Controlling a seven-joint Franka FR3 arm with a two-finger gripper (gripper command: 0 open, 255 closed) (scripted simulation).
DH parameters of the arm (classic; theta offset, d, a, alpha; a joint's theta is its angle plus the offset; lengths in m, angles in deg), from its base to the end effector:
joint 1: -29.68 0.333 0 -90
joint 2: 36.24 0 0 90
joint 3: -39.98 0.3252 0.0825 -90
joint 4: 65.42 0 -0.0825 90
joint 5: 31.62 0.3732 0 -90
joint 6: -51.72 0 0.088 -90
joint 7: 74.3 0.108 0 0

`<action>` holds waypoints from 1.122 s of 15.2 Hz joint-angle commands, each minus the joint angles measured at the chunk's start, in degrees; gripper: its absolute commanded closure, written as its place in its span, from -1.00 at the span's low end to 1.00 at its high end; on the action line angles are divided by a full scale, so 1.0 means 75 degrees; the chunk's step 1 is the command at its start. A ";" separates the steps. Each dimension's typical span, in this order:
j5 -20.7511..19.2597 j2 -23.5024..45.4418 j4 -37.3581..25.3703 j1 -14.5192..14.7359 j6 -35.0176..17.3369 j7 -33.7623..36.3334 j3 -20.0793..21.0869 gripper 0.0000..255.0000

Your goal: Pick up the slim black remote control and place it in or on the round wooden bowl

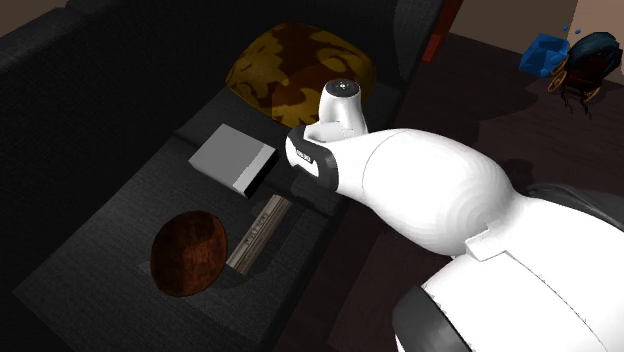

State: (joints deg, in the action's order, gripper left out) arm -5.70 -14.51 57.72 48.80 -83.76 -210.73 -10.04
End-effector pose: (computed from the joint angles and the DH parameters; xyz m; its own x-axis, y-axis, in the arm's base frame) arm 0.4873 -0.2731 0.2978 0.0207 0.9997 0.0134 0.9994 -0.0210 0.0259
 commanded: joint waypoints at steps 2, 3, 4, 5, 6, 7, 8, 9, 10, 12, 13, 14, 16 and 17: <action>-0.0298 -0.0242 -0.0052 0.0167 0.0218 0.0195 -0.0214 1.00; -0.0397 -0.0325 -0.0069 0.0225 0.0287 0.0262 -0.0283 1.00; -0.0496 -0.0408 -0.0087 0.0281 0.0358 0.0329 -0.0350 1.00; -0.0596 -0.0492 -0.0107 0.0337 0.0429 0.0397 -0.0415 1.00; -0.0695 -0.0575 -0.0129 0.0392 0.0501 0.0464 -0.0479 1.00; -0.0794 -0.0659 -0.0153 0.0446 0.0574 0.0532 -0.0541 1.00; -0.0893 -0.0742 -0.0178 0.0499 0.0647 0.0599 -0.0601 1.00; -0.0992 -0.0825 -0.0206 0.0551 0.0722 0.0667 -0.0659 1.00; -0.1090 -0.0908 -0.0235 0.0602 0.0797 0.0734 -0.0715 1.00; -0.1285 -0.1074 -0.0300 0.0700 0.0951 0.0868 -0.0820 1.00; -0.1382 -0.1156 -0.0335 0.0747 0.1029 0.0935 -0.0868 1.00; -0.1477 -0.1238 -0.0372 0.0792 0.1108 0.1001 -0.0915 1.00; -0.1666 -0.1400 -0.0451 0.0877 0.1270 0.1133 -0.0999 1.00; -0.1758 -0.1480 -0.0494 0.0917 0.1352 0.1197 -0.1037 1.00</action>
State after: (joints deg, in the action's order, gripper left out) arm -18.16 -25.00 54.27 55.30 -74.19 -202.32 -17.53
